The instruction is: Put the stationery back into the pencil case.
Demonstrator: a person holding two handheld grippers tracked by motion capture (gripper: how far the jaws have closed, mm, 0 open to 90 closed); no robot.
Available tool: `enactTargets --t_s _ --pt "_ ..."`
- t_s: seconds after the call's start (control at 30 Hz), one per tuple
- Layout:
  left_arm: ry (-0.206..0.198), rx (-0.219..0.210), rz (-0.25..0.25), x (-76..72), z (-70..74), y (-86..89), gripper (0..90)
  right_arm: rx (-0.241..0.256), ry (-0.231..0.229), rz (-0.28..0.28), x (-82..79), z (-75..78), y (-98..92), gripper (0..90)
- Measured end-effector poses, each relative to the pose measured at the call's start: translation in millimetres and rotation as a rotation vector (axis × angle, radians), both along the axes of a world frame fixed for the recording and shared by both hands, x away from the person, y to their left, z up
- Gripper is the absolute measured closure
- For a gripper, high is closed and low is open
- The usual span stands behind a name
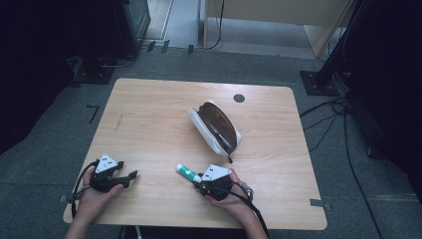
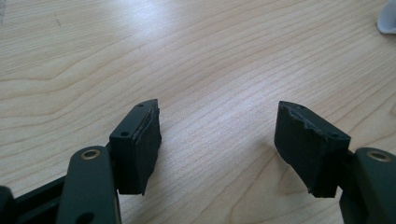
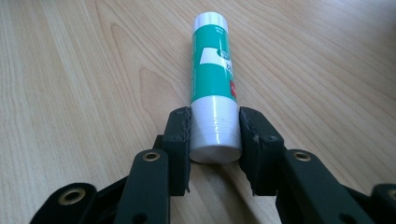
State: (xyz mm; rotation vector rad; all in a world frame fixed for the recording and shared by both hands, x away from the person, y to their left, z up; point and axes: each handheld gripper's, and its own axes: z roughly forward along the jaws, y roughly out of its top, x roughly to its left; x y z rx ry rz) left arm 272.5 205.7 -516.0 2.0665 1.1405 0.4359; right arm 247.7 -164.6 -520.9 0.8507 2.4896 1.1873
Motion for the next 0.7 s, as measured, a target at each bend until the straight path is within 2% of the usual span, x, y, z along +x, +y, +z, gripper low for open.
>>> enactTargets --t_s 0.13,0.47,0.7 --pt "0.001 -0.001 -0.001 0.2 0.1 0.4 32.1 0.036 0.000 -0.014 -0.9 5.4 -2.6 65.7" --pt "-0.001 0.001 -0.001 0.1 0.0 0.0 32.1 0.083 -0.049 -0.054 -2.5 29.2 -10.2 65.9" --pt "-0.008 0.012 -0.005 -0.5 -0.5 -1.6 31.2 0.114 -0.067 -0.082 -1.1 47.5 -15.9 65.9"
